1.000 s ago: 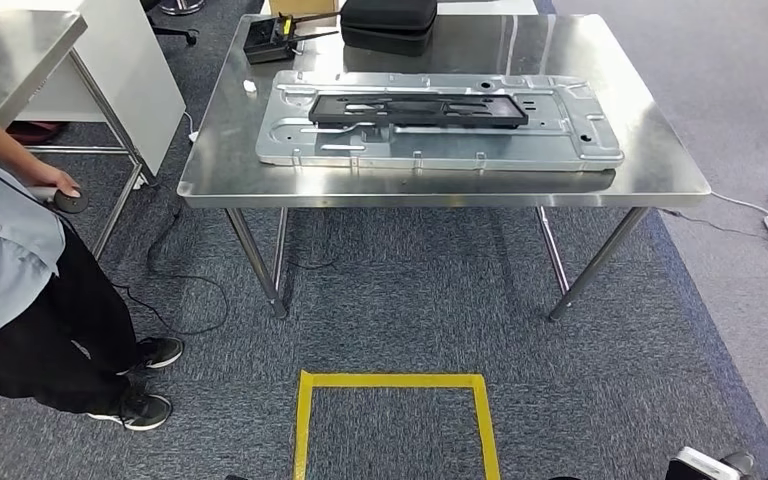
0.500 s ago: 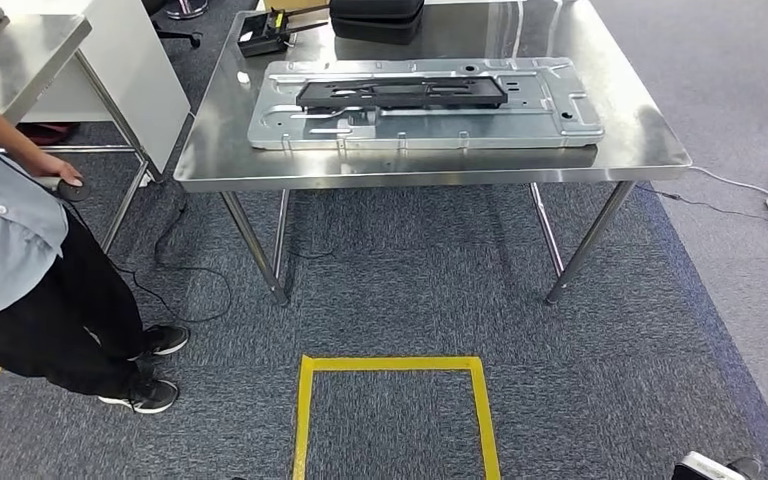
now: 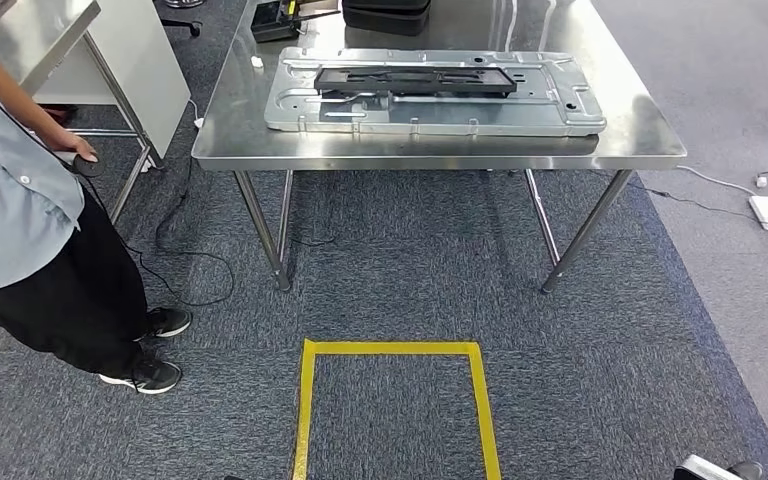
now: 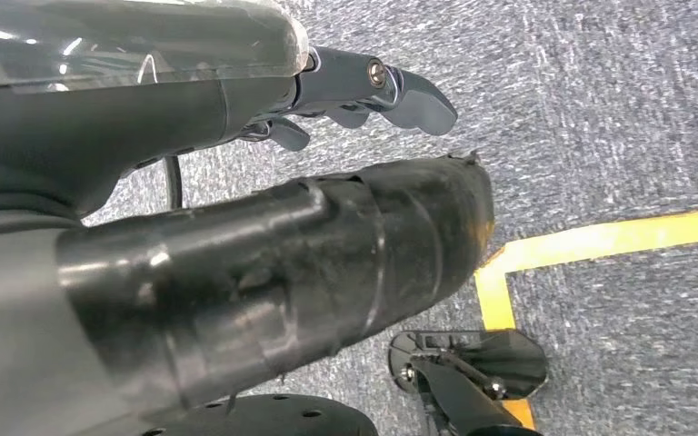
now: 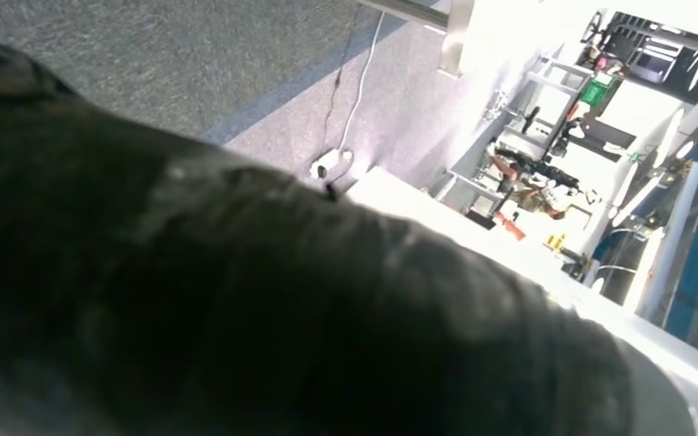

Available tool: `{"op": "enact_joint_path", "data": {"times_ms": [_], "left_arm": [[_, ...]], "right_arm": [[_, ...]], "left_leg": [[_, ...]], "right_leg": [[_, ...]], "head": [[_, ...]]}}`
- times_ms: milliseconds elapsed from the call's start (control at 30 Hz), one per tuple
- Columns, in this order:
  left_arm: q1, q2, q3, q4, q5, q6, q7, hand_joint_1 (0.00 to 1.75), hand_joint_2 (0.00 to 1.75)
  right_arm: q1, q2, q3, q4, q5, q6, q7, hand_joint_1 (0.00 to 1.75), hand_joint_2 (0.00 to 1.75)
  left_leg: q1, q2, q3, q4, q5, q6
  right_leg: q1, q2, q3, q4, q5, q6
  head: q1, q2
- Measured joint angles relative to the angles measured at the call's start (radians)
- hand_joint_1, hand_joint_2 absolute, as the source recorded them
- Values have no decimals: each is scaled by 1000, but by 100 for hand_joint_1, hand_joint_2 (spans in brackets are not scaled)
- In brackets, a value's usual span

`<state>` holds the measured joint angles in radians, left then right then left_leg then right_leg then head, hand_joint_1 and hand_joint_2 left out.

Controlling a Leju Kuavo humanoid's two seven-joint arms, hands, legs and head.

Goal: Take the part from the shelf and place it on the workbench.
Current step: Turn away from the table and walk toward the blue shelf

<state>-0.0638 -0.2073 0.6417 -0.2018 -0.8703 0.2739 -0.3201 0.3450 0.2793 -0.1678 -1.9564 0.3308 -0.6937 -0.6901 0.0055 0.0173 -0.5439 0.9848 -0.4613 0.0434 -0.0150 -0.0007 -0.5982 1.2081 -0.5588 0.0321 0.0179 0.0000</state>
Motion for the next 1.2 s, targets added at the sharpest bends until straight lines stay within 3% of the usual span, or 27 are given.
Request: {"op": "enact_joint_path", "data": {"times_ms": [67, 133, 233, 300, 367, 400, 433, 467, 533, 600, 633, 733, 767, 833, 900, 933, 967, 1000, 1033, 1100, 1133, 1200], "left_arm": [[0, 0, 0, 0, 0, 0, 0, 0, 0], [-1, 0, 1, 0, -1, 0, 0, 0, 0], [0, 0, 3, 0, -1, 0, 0, 0, 0], [0, 0, 4, 0, -1, 0, 0, 0, 0], [1, 0, 4, 0, -2, 0, 0, 0, 0], [1, 0, 4, 0, -2, 0, 0, 0, 0], [1, 0, 5, 0, -2, 0, 0, 0, 0], [1, 0, 5, 0, -2, 0, 0, 0, 0], [0, 0, 5, 0, -2, 0, 0, 0, 0], [-1, 0, 5, 0, -2, 0, 0, 0, 0], [-2, 0, 6, 0, -2, 0, 0, 0, 0], [-1, 0, 9, 0, -2, 0, 0, 0, 0], [0, 0, 10, 0, -2, 0, 0, 0, 0], [-1, 0, 11, 0, -3, 0, 0, 0, 0], [-1, 0, 12, 0, -3, 0, 0, 0, 0], [0, 0, 13, 0, -3, 0, 0, 0, 0], [1, 0, 14, 0, -3, 0, 0, 0, 0], [1, 0, 14, 0, -3, 0, 0, 0, 0], [1, 0, 15, 0, -4, 0, -1, 0, 0], [0, 0, 16, 0, -6, 0, -2, 0, 0], [0, 0, 17, 0, -7, 0, -3, 0, 0], [0, 0, 19, 0, -8, 0, -3, 0, 0]], "right_arm": [[0, 0, 0, -5, -8, 2, -2, 0, 0], [3, 0, -1, -11, -15, 4, -4, 0, 0], [7, -1, -2, -17, -19, 4, -5, 0, 0], [8, -1, -2, -20, -19, 5, -6, 0, 0], [10, -2, -2, -22, -19, 7, -6, 0, 0], [11, -2, -2, -22, -18, 8, -6, 0, 0], [12, -2, -2, -22, -18, 10, -6, 0, 0], [13, -2, -2, -22, -18, 12, -6, 0, 0], [14, -2, -2, -24, -18, 16, -7, 0, 0], [15, -2, -2, -28, -22, 21, -7, 0, 0], [15, -2, -2, -31, -24, 24, -7, 0, 0], [16, -2, -2, -35, -28, 27, -8, 0, 0], [18, -3, -3, -36, -28, 29, -9, 0, 0], [20, -5, -5, -38, -27, 32, -9, 0, 0], [22, -6, -7, -38, -23, 37, -10, 0, 0], [22, -7, -8, -37, -20, 39, -10, 0, 0], [23, -8, -8, -37, -19, 41, -10, 0, 0], [23, -8, -8, -37, -18, 41, -10, 0, 0], [23, -8, -8, -37, -18, 41, -10, 0, 0], [23, -8, -8, -38, -18, 42, -10, 0, 0], [23, -8, -8, -38, -18, 42, -10, 0, 0], [24, -9, -8, -39, -18, 43, -10, 0, 0]], "left_leg": [[-1, -1, -18, 17, 4, -6], [-3, -1, -28, 26, 10, -17], [-2, -5, -37, 35, 7, -38], [1, -8, -63, 95, -55, -48], [4, -9, -101, 213, -140, -55], [5, -9, -113, 266, -164, -57], [5, -9, -111, 295, -167, -58], [6, -9, -94, 290, -151, -58], [6, -9, -7, 177, -94, -53], [2, -11, 80, 39, -74, -43], [-1, -11, 98, 3, -77, -40], [-2, -9, 91, -18, -70, -24], [0, -7, 86, -21, -62, -14], [2, -3, 69, -24, -45, 2], [-1, -1, 47, -21, -30, 8], [-2, 0, 36, -18, -23, 8], [-2, 0, 25, -13, -18, 8], [-3, 0, 16, -7, -14, 7], [-3, -1, 7, 1, -12, 5], [-4, -2, -7, 13, -7, 0], [-5, -2, -11, 17, -4, -5], [-5, -2, -17, 20, 5, -18]], "right_leg": [[1, 0, 91, -142, 24, -6], [6, 1, 122, -206, 18, -14], [4, -1, 106, -211, 35, -36], [0, -4, 90, -217, 51, -52], [2, -6, 70, -216, 65, -59], [2, -6, 60, -214, 73, -59], [3, -6, 49, -212, 80, -58], [3, -6, 38, -209, 86, -56], [3, -6, 23, -203, 97, -51], [5, -5, 13, -196, 106, -41], [6, -5, 10, -194, 112, -35], [5, -4, 5, -193, 124, -16], [4, -3, -1, -182, 111, -12], [1, 0, -31, -106, 39, -6], [0, 1, -71, 23, -44, -1], [0, 0, -78, 67, -59, 1], [0, 0, -68, 75, -52, 1], [0, 0, -38, 43, -29, 0], [0, 0, 10, -24, 0, -2], [4, 0, 94, -161, 26, -11], [7, 0, 115, -199, 30, -15], [12, 1, 111, -210, 35, -24]], "head": [[0, 0], [0, 0], [0, 0], [-1, 0], [-2, 0], [-2, 0], [-2, 0], [-2, 0], [-3, 0], [-2, 0], [-2, 0], [-2, 0], [-1, 0], [0, 0], [0, 0], [0, 0], [0, 0], [0, 0], [0, 0], [-1, 0], [-1, 0], [-1, 0]]}}
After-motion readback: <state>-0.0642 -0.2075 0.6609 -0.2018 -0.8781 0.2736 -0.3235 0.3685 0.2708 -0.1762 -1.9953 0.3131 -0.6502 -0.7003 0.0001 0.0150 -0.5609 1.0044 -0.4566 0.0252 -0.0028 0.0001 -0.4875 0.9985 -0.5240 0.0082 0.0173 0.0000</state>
